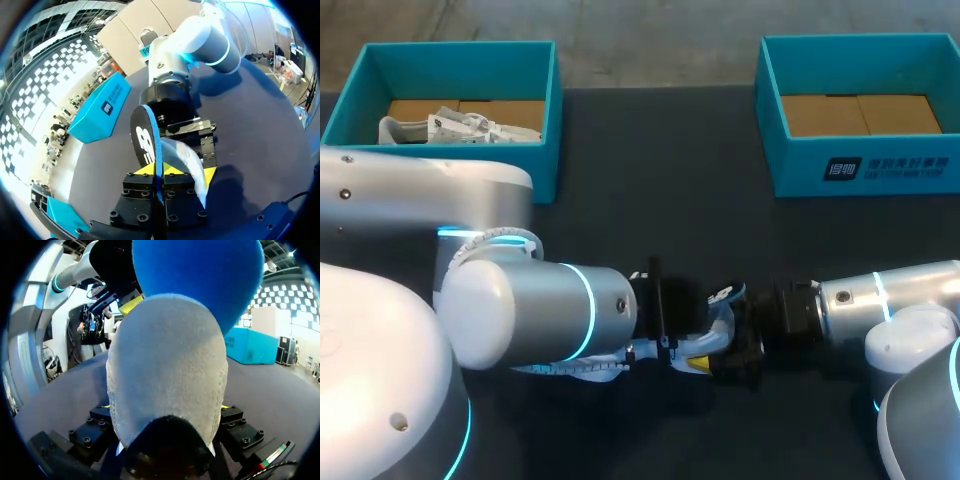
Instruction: Take the shoe out of the shoebox, open the shoe tongue, remove and reinsert the insole, then place the shoe into the shoebox
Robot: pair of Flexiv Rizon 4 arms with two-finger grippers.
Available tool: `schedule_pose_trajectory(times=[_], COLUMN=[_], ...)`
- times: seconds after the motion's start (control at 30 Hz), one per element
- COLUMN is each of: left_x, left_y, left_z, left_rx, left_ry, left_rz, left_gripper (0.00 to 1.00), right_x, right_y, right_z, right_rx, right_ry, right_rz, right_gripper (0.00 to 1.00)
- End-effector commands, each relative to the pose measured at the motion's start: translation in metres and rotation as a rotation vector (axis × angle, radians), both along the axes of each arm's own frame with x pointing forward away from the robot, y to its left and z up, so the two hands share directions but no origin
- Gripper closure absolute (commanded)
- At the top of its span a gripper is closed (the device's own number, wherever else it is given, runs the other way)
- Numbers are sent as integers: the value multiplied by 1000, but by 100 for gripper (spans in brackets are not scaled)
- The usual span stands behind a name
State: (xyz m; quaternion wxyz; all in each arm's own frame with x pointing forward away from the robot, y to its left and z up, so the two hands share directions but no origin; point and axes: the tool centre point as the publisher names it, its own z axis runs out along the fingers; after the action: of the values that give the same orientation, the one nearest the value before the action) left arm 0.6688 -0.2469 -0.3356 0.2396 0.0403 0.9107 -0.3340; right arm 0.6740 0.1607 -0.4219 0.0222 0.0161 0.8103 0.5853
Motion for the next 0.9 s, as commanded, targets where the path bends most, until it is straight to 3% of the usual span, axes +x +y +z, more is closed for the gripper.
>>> schedule_pose_trajectory(times=[0.03,0.3,0.9], left_x=[0,-7,-29], left_y=[7,10,-2], left_z=[4,18,73], left_rx=[-12,-44,-107], left_ry=[36,106,276], left_rz=[-30,-66,-133], left_gripper=[100,100,100], right_x=[-1,-1,-1], right_y=[1,1,1], right_z=[0,0,0], right_rx=[-3,-3,-3], right_ry=[0,0,0], right_rz=[-2,-2,-2], right_gripper=[100,100,100])
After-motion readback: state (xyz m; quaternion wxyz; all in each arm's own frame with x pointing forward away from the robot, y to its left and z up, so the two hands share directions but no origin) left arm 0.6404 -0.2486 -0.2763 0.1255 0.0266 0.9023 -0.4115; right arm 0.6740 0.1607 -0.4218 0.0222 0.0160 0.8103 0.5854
